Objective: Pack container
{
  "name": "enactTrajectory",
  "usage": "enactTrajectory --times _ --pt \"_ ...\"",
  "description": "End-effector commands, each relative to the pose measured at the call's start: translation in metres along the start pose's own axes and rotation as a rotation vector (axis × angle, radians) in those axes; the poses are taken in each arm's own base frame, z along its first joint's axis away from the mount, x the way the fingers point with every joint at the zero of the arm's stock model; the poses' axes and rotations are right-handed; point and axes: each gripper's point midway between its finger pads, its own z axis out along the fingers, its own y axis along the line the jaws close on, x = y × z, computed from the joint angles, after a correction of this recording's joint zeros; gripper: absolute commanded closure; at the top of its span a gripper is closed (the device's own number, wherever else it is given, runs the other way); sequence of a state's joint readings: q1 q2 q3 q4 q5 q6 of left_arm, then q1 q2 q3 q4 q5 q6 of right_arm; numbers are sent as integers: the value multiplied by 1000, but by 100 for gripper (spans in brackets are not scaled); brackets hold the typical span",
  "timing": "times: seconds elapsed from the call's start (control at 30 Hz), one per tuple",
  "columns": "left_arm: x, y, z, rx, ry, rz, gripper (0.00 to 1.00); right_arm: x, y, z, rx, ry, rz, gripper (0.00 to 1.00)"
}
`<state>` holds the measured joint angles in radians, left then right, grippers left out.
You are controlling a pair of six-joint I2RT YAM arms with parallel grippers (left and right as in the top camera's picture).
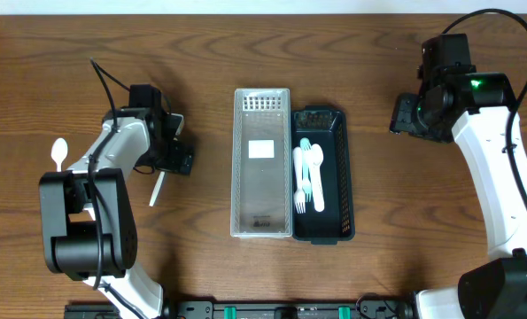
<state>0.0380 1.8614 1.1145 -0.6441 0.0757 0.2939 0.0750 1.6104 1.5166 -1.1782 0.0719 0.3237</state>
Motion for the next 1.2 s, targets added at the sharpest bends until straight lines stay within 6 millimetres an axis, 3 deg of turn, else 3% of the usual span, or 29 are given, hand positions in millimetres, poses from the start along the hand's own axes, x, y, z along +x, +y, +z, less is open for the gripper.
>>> enactTrajectory --times 0.0,0.23,0.3,0.43,0.53,0.73,0.97,1.17 --pt "14 -2 12 19 31 12 2 -2 -4 -2 10 -8 -12 40" --pt "17 -3 15 19 33 11 1 -2 -4 -2 10 -8 -12 40" --pt "17 -3 15 19 34 11 14 -2 -4 -2 10 -8 -12 40" --pt "17 -3 15 19 34 11 51 -2 -4 -2 11 -6 -12 40" --pt "17 -3 15 19 33 11 67 -2 -4 -2 13 -4 -12 40" --pt "16 -3 15 18 31 11 76 -4 -13 -2 38 -11 2 40" --pt "9 -1 8 12 7 -23 94 -6 -19 -2 44 -12 19 40" --pt "-4 -5 -24 2 -45 -21 94 -9 -24 -1 47 -19 1 40"
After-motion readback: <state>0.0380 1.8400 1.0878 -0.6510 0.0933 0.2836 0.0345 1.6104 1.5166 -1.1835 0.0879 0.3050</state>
